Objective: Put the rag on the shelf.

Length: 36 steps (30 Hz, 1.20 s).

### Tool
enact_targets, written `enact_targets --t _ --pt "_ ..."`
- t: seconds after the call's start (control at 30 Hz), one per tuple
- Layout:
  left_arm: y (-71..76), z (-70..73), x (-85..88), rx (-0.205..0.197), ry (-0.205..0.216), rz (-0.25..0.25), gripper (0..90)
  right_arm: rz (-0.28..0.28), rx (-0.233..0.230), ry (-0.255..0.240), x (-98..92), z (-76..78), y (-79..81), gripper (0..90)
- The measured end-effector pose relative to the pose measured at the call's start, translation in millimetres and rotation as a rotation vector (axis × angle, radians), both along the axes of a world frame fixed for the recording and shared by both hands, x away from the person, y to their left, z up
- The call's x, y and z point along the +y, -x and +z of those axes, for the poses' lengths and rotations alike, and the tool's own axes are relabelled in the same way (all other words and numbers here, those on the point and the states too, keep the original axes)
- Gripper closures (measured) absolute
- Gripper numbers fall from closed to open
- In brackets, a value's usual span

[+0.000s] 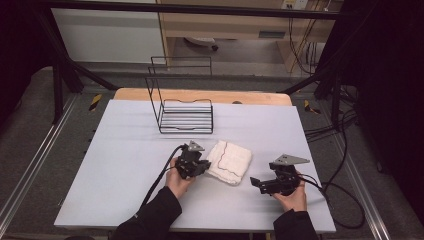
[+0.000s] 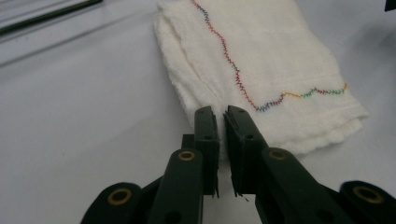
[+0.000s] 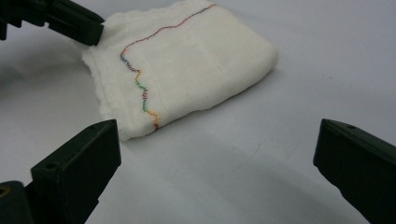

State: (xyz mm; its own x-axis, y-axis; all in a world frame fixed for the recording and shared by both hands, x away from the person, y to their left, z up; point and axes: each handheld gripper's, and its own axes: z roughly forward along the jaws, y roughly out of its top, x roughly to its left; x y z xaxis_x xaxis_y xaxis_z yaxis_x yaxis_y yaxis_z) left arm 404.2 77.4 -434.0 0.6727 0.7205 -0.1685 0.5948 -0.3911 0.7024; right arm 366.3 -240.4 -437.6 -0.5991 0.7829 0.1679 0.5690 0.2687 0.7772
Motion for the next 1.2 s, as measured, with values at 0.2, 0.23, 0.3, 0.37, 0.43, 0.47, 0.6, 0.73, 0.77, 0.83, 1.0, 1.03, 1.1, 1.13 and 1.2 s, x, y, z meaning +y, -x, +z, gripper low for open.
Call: enact_targets --t 0.2,0.23,0.3,0.37,0.43,0.47,0.6,0.73,0.77,0.83,1.0,1.03,1.1,1.13,1.2 --pt "7.2 -6.9 7.7 -0.006 0.012 -0.006 80.8 -0.001 0.004 -0.009 1.8 -0.4 -0.1 1.4" --pt "5.5 -6.6 8.5 -0.003 0.016 -0.011 76.2 -0.001 0.002 -0.009 2.1 -0.8 -0.4 1.5" --pt "1.7 -3.0 9.8 -0.027 -0.005 -0.018 66.9 -0.002 0.002 -0.011 2.4 -1.1 -0.3 1.4" --pt "-4.1 3.2 10.9 -0.054 -0.011 -0.011 56.2 0.000 0.000 -0.013 2.6 -1.3 -0.4 1.3" --pt "-13.3 9.7 11.2 -0.070 -0.005 0.001 48.6 0.001 0.001 -0.014 2.6 -1.3 -0.4 1.2" --pt "-17.3 11.9 11.1 -0.069 -0.004 0.001 44.7 0.002 -0.001 -0.013 2.5 -1.4 -0.6 1.2" --pt "-38.2 17.0 2.3 -0.076 -0.032 0.011 31.1 0.001 -0.001 -0.012 2.5 -1.3 -0.5 1.1" --pt "-53.2 15.0 -9.9 -0.073 -0.032 0.020 27.1 0.000 -0.002 -0.011 2.7 -1.6 -0.9 1.0" --pt "-56.6 14.2 -12.7 -0.067 -0.029 0.024 26.1 0.000 -0.002 -0.010 2.8 -1.6 -0.9 0.9" --pt "-62.9 12.9 -18.0 -0.067 -0.038 0.025 25.9 0.000 -0.001 -0.009 2.8 -1.7 -1.0 0.8" --pt "-78.3 8.0 -24.7 -0.060 -0.057 0.048 35.3 0.003 -0.004 -0.014 2.9 -1.7 -1.0 0.8" --pt "-80.5 6.2 -25.7 -0.053 -0.052 0.056 37.4 0.004 -0.006 -0.014 2.7 -1.7 -1.1 0.8" --pt "-84.3 2.8 -27.1 -0.047 -0.066 0.066 40.7 0.002 -0.005 -0.015 2.5 -1.3 -1.0 0.8" --pt "-85.8 1.3 -27.3 -0.040 -0.066 0.068 43.4 0.000 -0.008 -0.022 2.7 -1.3 -1.0 0.8" --pt "-87.9 -2.1 -28.4 -0.035 -0.061 0.074 46.6 0.003 -0.007 -0.019 2.7 -1.3 -1.2 0.8"
